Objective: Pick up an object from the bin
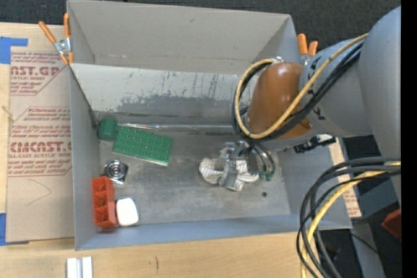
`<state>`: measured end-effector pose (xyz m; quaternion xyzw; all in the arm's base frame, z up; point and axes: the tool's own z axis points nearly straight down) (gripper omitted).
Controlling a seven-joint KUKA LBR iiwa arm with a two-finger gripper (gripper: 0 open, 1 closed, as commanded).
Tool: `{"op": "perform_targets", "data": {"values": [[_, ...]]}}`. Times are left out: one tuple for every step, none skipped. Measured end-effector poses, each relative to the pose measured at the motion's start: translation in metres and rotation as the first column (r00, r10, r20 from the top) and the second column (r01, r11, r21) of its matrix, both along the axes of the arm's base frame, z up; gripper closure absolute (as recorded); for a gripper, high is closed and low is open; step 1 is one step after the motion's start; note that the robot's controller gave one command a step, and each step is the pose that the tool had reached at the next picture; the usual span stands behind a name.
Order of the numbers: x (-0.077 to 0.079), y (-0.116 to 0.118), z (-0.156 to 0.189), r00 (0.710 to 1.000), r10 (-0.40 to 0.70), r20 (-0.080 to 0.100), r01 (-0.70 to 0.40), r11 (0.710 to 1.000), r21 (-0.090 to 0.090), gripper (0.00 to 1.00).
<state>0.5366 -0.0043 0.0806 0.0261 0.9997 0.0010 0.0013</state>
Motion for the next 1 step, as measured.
{"op": "perform_targets", "data": {"values": [[0.0165, -0.0056, 0.1564, 0.999, 0.045, 0.006, -0.045, 0.999, -0.002, 1.00]]}}
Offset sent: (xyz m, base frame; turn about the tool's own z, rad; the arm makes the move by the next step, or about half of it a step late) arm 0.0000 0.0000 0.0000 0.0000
